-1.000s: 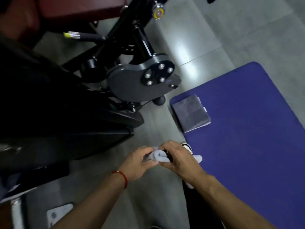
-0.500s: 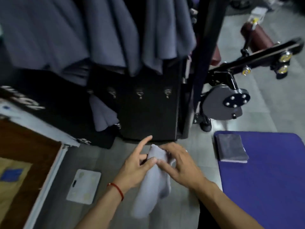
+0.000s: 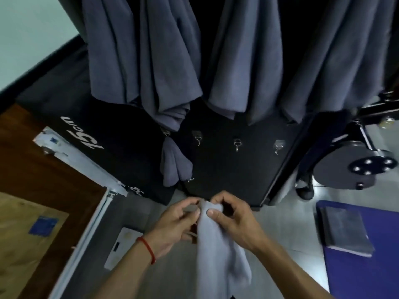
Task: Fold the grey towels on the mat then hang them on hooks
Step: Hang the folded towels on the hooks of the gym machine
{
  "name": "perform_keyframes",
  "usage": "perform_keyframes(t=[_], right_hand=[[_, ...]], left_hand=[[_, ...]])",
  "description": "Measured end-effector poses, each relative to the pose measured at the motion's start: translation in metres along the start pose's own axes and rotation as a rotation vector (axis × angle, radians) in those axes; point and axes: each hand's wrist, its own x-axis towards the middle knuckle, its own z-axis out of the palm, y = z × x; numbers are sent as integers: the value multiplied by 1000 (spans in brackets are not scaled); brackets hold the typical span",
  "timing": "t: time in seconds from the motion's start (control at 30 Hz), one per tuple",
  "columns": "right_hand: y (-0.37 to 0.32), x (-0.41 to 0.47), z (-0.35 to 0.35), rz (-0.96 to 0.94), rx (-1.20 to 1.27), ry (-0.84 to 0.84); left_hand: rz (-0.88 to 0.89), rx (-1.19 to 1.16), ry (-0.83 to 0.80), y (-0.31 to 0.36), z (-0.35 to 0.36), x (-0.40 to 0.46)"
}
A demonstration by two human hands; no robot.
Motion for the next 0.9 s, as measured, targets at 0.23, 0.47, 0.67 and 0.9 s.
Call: perform_keyframes(t=[0.23, 0.47, 0.67, 0.9], right_hand=[[42, 81, -8, 118, -40, -64], [59, 146, -8, 232, -50, 143], [67, 195, 21, 173, -232, 607], [70, 233, 54, 506, -166, 1042]], left_hand=[[45, 283, 50, 16, -44, 90], [313, 852, 24, 47, -100, 165], [389, 667, 420, 40, -99, 223], [328, 330, 753, 27, -59, 254]])
